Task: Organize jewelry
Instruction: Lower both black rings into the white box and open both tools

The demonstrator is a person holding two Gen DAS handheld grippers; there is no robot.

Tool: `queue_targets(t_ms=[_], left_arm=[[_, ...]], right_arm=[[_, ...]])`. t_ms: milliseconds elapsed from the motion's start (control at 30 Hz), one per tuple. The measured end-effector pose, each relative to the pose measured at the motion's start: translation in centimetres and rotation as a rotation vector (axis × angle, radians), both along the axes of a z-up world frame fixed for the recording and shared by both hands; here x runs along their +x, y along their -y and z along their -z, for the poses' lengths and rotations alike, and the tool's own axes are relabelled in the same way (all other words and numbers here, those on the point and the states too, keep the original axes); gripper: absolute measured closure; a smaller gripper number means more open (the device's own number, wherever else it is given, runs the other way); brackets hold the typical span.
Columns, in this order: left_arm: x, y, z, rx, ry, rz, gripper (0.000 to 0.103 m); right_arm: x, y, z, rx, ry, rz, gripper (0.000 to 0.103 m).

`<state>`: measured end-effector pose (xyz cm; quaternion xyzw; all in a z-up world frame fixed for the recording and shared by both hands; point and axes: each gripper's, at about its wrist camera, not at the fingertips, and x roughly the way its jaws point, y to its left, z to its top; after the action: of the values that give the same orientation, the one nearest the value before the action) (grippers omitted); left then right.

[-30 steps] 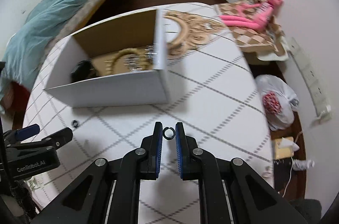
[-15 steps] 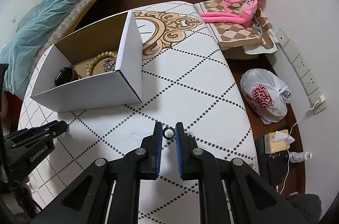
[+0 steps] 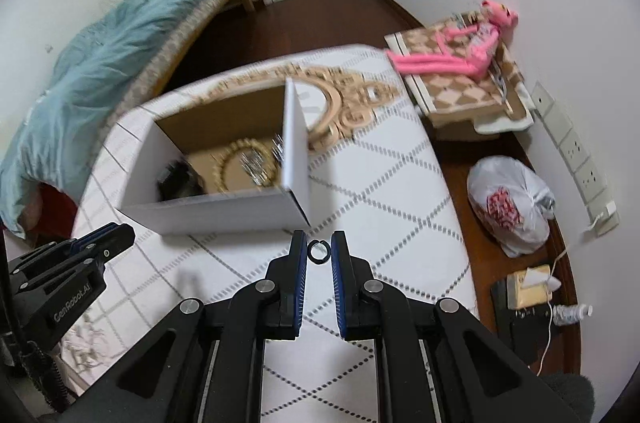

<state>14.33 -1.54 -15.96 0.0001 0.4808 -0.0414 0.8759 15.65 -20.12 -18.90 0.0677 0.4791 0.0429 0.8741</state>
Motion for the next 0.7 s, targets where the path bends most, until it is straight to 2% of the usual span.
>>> queue_targets(t_ms=[200,333,633,700], left_arm=[[1.8,-0.1,-2.9,-0.044,0.033,0.005,0.093],[4.2,-0.6,-2.9,-0.089,-0.008,0.009,0.093],[9.7,-1.2,-1.7,-0.15,-0.129,0.036,0.093],[10.5,-1.2,-1.8,-0.139,-0.143,0.025,0.091]], right_arm=[[2.0,-0.6,-3.3,0.042,0.05,-0.025,0.09],[4.6,-1.3,-3.8,0.065,0.037,-0.05,0.09],[10.9,-2.6,-1.0,0.174,-0.133,-0.106,0.09],[12.2,-2.8,-0.3,0.197,-0.183,-0.122,0.09]])
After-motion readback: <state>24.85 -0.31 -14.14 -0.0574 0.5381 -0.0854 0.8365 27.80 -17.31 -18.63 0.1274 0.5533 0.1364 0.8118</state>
